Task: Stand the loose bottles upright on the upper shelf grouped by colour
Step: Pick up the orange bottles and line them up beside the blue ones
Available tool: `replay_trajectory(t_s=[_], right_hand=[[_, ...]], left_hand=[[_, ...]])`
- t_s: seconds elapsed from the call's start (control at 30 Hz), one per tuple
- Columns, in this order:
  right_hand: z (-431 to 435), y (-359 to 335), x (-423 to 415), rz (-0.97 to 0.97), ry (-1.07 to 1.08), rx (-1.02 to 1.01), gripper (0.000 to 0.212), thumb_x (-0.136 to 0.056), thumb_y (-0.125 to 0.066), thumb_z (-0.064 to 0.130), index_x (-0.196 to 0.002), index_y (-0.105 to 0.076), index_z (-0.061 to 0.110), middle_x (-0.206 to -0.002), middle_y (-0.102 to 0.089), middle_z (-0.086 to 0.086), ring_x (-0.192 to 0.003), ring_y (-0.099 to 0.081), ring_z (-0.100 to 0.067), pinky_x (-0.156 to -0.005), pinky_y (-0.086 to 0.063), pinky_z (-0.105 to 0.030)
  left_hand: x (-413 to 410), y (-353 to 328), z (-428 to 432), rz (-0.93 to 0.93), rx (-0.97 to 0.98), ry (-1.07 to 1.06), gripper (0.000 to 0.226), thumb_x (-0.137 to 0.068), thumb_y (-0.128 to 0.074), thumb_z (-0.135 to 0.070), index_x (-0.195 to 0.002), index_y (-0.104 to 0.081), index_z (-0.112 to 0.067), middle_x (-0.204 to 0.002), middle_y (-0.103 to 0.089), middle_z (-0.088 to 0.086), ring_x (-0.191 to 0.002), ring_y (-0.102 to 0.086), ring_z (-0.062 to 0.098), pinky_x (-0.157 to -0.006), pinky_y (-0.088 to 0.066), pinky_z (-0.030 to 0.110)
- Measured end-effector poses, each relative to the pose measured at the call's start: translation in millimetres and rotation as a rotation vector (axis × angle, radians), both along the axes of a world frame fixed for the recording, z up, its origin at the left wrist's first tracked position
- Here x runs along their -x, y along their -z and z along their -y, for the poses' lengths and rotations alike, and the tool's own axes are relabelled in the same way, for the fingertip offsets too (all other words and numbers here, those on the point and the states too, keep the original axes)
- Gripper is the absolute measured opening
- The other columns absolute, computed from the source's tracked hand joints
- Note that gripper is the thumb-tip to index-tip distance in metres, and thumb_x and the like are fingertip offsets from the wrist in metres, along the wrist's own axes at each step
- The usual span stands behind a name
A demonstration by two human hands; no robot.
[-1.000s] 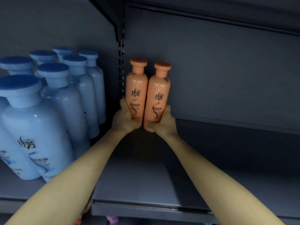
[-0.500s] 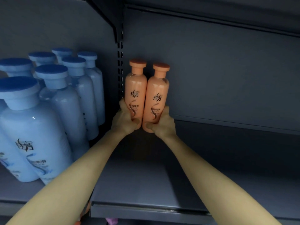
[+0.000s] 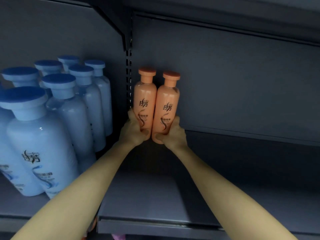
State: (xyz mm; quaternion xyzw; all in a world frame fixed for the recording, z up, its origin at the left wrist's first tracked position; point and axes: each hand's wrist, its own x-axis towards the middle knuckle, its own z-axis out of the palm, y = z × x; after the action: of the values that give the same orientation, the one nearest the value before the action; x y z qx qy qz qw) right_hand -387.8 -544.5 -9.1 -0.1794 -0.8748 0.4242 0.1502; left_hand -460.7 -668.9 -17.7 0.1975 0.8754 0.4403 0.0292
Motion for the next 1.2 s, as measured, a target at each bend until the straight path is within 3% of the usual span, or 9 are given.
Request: replay_trajectory(t_s=[0.1,0.2,0.4,0.5,0.63,0.77,1.2], right_hand=[[1,-1,-3,0.053,-0.004,-0.016,0.060,-0.083,-0.068,0.018,-0.129,-0.030,0.013,-0.112,-0.051,0.002,-0.096,-0.050,-0.012,-0.079,-0.043,-0.025],[0,0,-8,0.177,0.003,-0.151,0.048,-0.091,-0.058,0.027,-0.129,-0.033,0.010,-0.123,-0.055,-0.009,-0.107,-0.057,-0.024,-0.081,-0.046,-0.032],[-1,10,-29,0.294,-0.043,-0.312,0.045,-0.094,-0.047,0.039,-0.133,-0.039,0.020,-0.129,-0.053,-0.009,-0.116,-0.051,-0.030,-0.095,-0.046,-0.046],[-1,12,-43,0.332,-0.091,-0.346,0.049,-0.095,-0.044,0.039,-0.141,-0.033,0.026,-0.137,-0.046,-0.008,-0.124,-0.044,-0.030,-0.102,-0.041,-0.046],[-1,11,-69,0.396,-0.135,-0.381,0.056,-0.096,-0.040,0.042,-0.147,-0.025,0.028,-0.146,-0.037,-0.007,-0.131,-0.037,-0.032,-0.106,-0.037,-0.046],[-6,6,-104,0.456,-0.169,-0.422,0.060,-0.097,-0.039,0.043,-0.150,-0.018,0.023,-0.153,-0.028,-0.008,-0.138,-0.028,-0.033,-0.110,-0.032,-0.046],[-10,-1,-199,0.392,-0.285,-0.518,0.056,-0.096,-0.042,0.038,-0.146,-0.028,0.017,-0.140,-0.042,-0.016,-0.125,-0.041,-0.038,-0.100,-0.041,-0.046]], left_hand=[[-1,-2,1,0.027,-0.001,0.004,0.077,-0.085,-0.062,-0.011,-0.141,-0.009,-0.013,-0.127,-0.047,0.009,-0.109,-0.051,0.021,-0.081,-0.041,0.030],[-6,-2,5,0.032,0.058,-0.011,0.072,-0.086,-0.062,-0.020,-0.140,-0.014,-0.011,-0.126,-0.049,0.009,-0.110,-0.054,0.024,-0.081,-0.044,0.033],[-18,2,17,0.006,0.278,-0.014,0.061,-0.081,-0.047,-0.054,-0.128,-0.042,-0.017,-0.124,-0.053,0.009,-0.105,-0.056,0.025,-0.085,-0.051,0.039],[-32,3,20,-0.016,0.411,-0.009,0.049,-0.091,-0.045,-0.044,-0.132,-0.042,-0.017,-0.129,-0.049,0.011,-0.114,-0.050,0.027,-0.086,-0.047,0.035],[-57,4,15,-0.016,0.510,-0.009,0.056,-0.093,-0.045,-0.042,-0.144,-0.030,-0.021,-0.137,-0.042,0.013,-0.119,-0.047,0.029,-0.091,-0.047,0.038],[-83,7,11,-0.009,0.544,-0.022,0.062,-0.090,-0.047,-0.045,-0.144,-0.030,-0.019,-0.139,-0.040,0.013,-0.122,-0.045,0.032,-0.096,-0.045,0.041],[-198,6,19,-0.063,0.502,-0.151,0.055,-0.090,-0.051,-0.042,-0.134,-0.042,-0.011,-0.131,-0.045,0.018,-0.117,-0.047,0.038,-0.092,-0.046,0.044]])
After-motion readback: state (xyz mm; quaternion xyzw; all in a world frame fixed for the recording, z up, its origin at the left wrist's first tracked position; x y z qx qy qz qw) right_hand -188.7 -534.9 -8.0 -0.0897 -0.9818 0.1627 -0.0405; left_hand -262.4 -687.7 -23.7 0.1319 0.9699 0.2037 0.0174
